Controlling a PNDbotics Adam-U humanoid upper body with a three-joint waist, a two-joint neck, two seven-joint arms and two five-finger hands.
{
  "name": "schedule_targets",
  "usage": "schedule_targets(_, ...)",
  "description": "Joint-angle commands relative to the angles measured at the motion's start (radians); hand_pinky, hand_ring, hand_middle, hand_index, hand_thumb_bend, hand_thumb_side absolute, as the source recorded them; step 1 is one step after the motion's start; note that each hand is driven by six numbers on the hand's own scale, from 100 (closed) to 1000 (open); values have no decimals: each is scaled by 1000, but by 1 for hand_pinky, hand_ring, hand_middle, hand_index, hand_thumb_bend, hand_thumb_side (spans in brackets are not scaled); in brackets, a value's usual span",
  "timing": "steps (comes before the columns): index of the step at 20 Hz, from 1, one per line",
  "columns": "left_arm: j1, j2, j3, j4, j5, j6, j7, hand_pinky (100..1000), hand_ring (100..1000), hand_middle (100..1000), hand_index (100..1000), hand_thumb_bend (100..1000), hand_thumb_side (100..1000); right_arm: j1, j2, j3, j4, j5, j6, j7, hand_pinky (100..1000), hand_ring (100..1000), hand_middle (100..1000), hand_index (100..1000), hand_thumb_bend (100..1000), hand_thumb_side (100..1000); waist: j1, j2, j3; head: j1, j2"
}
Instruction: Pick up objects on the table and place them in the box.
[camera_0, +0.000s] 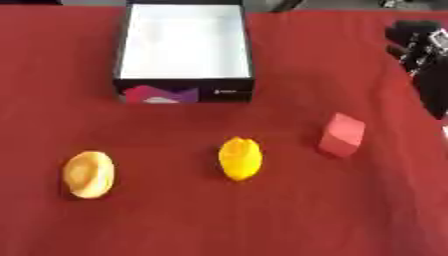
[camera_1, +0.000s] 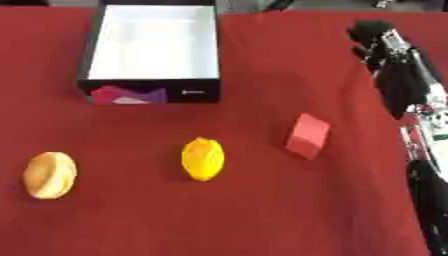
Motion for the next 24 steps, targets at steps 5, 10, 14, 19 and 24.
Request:
schedule_targets(5,-7,27,4,-17,-4,-1,-1,839,756,767,845,201,864,-28,-37,-15,-47,21,10,15,1000,976,803,818,100,725,8,-24,8,7,-13)
schedule_targets(10,5,42,5,-10,-7,1,0,839,756,767,846,200,863,-41,-100,1,-57,77,13,29,1000,993,833,835,100,708,-8,-41,-2,7,6)
schedule_targets(14,20,57,5,-4,-13,2,0,839,756,767,845,199,865,-46,-207,45,-64,138,-17,47,1000,1000,855,853,100,674,-23,-54,-16,16,23)
schedule_targets(19,36,73,4,1,-20,1,-1,839,756,768,845,198,867,-60,-348,106,-71,183,-65,50,1000,996,865,866,100,561,-35,-63,-30,21,34)
schedule_targets(24,45,83,1,4,-25,1,-4,839,757,768,844,197,869,-86,-475,181,-81,227,-109,65,1000,982,868,880,100,488,-44,-67,-37,23,41)
